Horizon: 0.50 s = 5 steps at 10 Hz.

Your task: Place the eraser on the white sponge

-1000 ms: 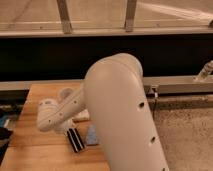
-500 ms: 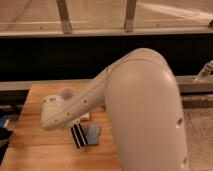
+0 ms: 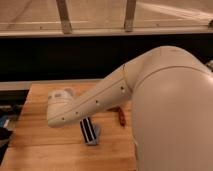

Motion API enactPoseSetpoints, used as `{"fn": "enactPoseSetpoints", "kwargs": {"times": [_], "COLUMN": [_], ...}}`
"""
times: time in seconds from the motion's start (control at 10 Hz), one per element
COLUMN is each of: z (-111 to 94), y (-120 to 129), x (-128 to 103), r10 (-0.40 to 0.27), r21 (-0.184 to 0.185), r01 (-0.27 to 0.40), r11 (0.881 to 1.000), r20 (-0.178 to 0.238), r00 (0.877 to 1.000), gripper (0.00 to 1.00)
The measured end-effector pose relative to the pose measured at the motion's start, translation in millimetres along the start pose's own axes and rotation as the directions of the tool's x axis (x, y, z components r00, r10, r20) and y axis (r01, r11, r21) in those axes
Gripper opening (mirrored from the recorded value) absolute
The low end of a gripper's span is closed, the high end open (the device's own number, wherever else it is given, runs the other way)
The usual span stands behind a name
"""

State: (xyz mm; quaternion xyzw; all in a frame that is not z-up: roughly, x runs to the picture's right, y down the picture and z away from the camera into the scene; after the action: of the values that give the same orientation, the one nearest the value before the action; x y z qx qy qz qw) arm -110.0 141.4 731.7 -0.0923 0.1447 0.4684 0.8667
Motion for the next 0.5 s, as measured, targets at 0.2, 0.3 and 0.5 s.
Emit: {"fn": "enactPoseSetpoints", "kwargs": {"times": [0.2,0.3,0.5], "z": [10,18,36], "y": [-16,-26,-32], "x": [1,2,4], "r10": [0.025,0.042,0.064], "r21": [0.013,0.019,0.012], "r01": [-0.025,-0.041,-0.063], "r11": [1.0,0.999,0.998], "r20": [-0.026,-0.043,-0.075], "r00": [0.999,0.998,0.995], "gripper": [0.0,0.0,0.0]}}
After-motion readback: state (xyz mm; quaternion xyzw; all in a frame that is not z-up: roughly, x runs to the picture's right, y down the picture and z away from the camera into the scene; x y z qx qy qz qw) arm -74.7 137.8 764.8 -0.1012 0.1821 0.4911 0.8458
